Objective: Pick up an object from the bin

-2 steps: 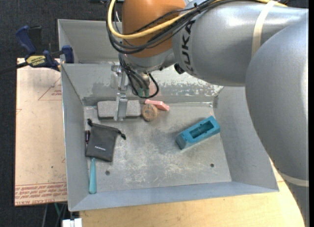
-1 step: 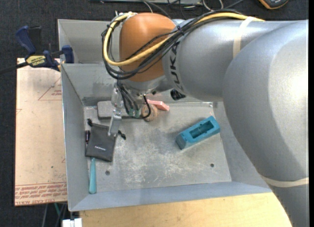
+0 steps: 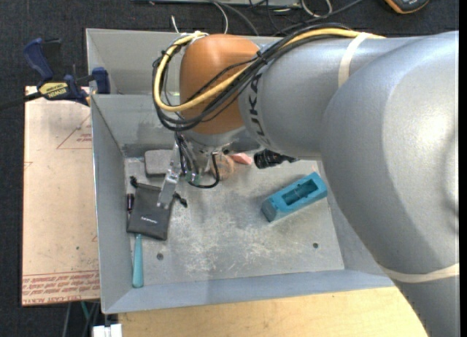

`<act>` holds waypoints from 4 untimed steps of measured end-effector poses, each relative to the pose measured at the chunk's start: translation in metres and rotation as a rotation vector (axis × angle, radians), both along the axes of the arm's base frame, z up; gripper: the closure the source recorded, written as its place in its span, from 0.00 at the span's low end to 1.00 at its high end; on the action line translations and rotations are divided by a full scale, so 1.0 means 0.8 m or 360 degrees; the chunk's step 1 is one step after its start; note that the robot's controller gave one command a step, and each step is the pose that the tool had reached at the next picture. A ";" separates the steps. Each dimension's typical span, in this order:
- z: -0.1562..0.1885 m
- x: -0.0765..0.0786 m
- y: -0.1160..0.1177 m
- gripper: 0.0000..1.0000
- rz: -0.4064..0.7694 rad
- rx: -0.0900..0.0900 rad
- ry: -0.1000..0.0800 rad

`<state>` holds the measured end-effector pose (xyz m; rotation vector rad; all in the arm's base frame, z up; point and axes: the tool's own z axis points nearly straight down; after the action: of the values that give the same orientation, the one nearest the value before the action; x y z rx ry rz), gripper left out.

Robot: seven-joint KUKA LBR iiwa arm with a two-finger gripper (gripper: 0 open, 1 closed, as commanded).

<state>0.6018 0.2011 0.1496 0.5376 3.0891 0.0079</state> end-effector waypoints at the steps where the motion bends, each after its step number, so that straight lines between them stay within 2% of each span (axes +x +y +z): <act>1: 0.011 -0.032 0.039 0.00 -0.0187 0.0000 0.0010; 2: -0.101 -0.063 0.037 0.00 -0.0417 0.0004 0.0003; 3: -0.098 -0.067 0.064 1.00 -0.0381 0.0016 -0.0009; 4: -0.098 -0.067 0.064 1.00 -0.0381 0.0016 -0.0009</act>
Offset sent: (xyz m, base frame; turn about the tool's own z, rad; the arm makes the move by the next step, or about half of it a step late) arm -0.0514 0.0293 -0.0796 0.2656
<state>0.5481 0.2525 0.0712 0.9017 2.9983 0.0242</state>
